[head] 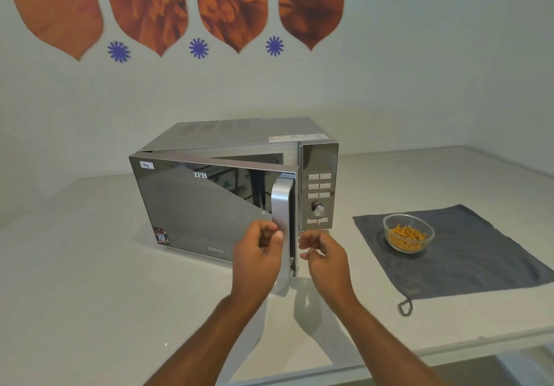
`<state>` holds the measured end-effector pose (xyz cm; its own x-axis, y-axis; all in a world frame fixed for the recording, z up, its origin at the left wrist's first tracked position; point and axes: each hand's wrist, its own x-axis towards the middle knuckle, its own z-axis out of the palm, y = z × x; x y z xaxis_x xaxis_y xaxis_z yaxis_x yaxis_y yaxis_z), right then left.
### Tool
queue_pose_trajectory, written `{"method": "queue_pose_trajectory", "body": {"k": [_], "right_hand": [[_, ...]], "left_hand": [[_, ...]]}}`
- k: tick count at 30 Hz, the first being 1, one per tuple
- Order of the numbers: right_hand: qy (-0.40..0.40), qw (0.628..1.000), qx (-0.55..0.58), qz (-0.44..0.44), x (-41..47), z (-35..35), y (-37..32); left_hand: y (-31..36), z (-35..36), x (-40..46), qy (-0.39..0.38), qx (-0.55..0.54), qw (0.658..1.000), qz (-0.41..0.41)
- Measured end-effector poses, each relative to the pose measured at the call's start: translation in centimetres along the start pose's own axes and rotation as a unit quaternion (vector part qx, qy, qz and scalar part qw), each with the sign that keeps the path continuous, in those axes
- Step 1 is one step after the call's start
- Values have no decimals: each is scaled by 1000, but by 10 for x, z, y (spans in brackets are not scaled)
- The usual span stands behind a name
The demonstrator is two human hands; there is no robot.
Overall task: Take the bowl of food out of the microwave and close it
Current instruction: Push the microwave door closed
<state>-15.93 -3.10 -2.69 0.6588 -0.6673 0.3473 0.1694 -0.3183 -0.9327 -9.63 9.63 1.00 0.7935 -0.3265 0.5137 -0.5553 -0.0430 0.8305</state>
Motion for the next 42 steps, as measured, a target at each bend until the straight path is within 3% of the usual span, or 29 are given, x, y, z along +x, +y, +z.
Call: {"method": "queue_pose_trajectory", "body": {"k": [5, 15, 42], "right_hand": [[-25, 998, 12, 49, 10, 9, 15], [-49, 995, -16, 87, 46, 22, 38], [-37, 996, 16, 80, 111, 28, 55]], "left_hand": [[-6, 16, 31, 21, 31, 999, -19], [-20, 48, 79, -70, 62, 995, -28], [-49, 83, 136, -39, 117, 992, -32]]}}
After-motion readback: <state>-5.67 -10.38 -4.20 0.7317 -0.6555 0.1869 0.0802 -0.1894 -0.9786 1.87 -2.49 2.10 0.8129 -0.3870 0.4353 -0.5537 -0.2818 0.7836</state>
